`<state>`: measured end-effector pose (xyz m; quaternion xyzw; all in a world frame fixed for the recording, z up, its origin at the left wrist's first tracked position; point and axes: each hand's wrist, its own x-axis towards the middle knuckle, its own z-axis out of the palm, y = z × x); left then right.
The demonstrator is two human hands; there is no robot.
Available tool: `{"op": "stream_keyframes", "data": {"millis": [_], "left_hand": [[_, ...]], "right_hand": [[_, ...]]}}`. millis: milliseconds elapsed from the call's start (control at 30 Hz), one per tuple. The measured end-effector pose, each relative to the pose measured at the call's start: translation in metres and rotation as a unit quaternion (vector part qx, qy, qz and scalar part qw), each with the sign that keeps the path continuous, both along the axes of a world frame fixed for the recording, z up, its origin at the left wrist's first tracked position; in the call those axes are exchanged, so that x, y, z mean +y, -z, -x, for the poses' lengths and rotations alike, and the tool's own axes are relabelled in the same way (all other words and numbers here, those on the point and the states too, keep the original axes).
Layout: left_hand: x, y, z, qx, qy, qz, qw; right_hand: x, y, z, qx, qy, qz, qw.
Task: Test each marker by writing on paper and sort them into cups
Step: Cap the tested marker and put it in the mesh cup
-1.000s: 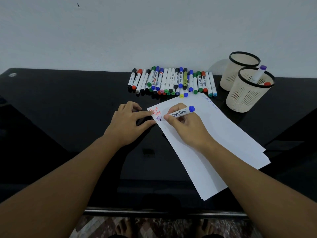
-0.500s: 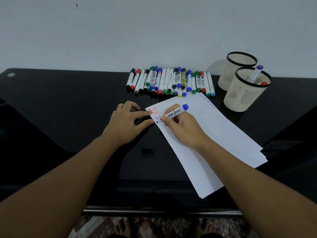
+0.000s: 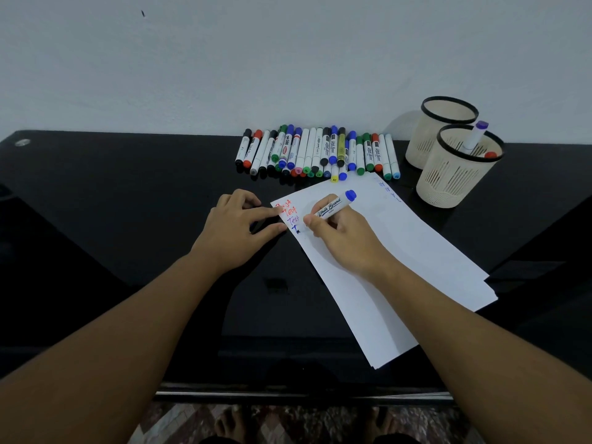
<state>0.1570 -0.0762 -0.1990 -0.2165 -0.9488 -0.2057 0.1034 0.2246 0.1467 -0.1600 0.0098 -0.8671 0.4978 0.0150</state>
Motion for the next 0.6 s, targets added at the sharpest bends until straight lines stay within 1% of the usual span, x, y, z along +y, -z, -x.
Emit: {"op": "stream_keyframes", "data": {"millis": [67,133,233,433,600], "left_hand": [[0.0007,-0.0007,-0.0004,-0.005,0.001,-0.001,1.0],[0.0003,-0.0005,-0.0006,-0.004,0.002,-0.006,1.0],[-0.0006,0.0003,-0.001,-0.003,0.002,-0.006,1.0],[0.0007,-0.0012,-0.0005,-0.007,0.0,-0.007,1.0],[0.0013,-0.003,-0.0017,-0.009,-0.001,-0.005,1.0]], "right_hand": [[0.0026,-0.003,0.0027,-0.018,0.023,0.053,0.998],[0.007,-0.0056,0.0046,-0.03,0.036,0.081,0.996],[0.0101,-0.0008,0.0023,-0.011,0.014,0.052,0.998],[0.0071,0.0031,-0.0012,0.01,0.008,0.009,1.0],[0.0068,0.0038,-0.002,0.02,0.007,0.006,1.0]]}}
